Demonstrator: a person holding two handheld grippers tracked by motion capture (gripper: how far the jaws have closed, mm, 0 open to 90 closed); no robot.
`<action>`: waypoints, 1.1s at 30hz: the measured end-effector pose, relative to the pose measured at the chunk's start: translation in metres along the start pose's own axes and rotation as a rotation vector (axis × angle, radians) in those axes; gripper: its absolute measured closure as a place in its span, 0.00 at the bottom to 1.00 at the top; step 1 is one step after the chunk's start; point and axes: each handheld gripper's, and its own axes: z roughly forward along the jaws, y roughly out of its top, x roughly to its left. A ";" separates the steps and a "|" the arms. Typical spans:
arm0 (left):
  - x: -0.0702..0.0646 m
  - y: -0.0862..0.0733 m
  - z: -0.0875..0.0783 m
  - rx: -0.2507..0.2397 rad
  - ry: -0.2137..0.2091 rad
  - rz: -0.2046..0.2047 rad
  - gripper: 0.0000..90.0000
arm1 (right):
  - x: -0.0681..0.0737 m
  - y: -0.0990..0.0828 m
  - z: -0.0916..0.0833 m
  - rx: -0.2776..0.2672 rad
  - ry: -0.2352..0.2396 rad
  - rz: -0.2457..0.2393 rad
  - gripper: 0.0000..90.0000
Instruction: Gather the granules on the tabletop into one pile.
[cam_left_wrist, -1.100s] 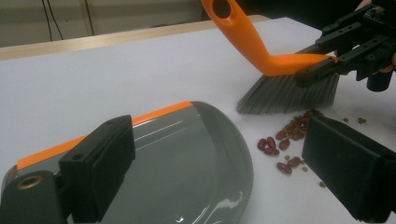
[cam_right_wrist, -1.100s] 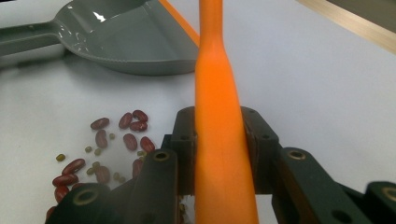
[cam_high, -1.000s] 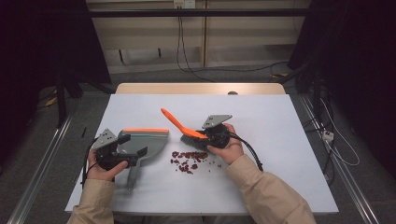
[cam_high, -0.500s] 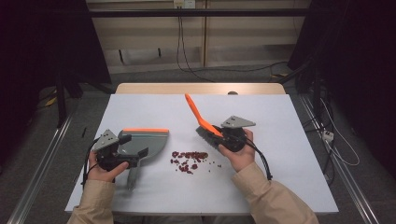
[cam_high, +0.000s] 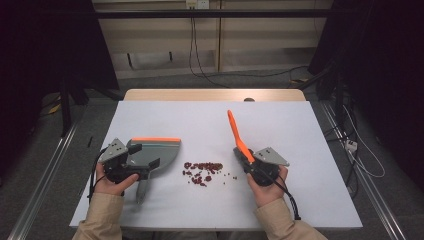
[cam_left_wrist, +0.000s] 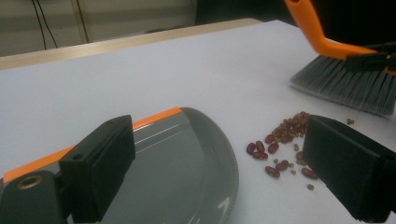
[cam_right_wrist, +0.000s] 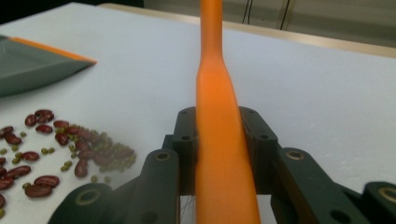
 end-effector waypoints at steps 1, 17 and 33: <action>-0.001 0.000 0.000 0.000 0.002 0.002 0.11 | 0.004 -0.002 0.002 -0.001 -0.003 -0.009 0.79; 0.000 0.000 -0.001 0.007 -0.002 0.010 0.11 | 0.050 -0.004 0.020 -0.076 -0.019 0.016 0.78; 0.001 0.000 -0.001 0.010 -0.006 0.011 0.11 | 0.071 -0.002 0.031 -0.120 0.029 0.047 0.79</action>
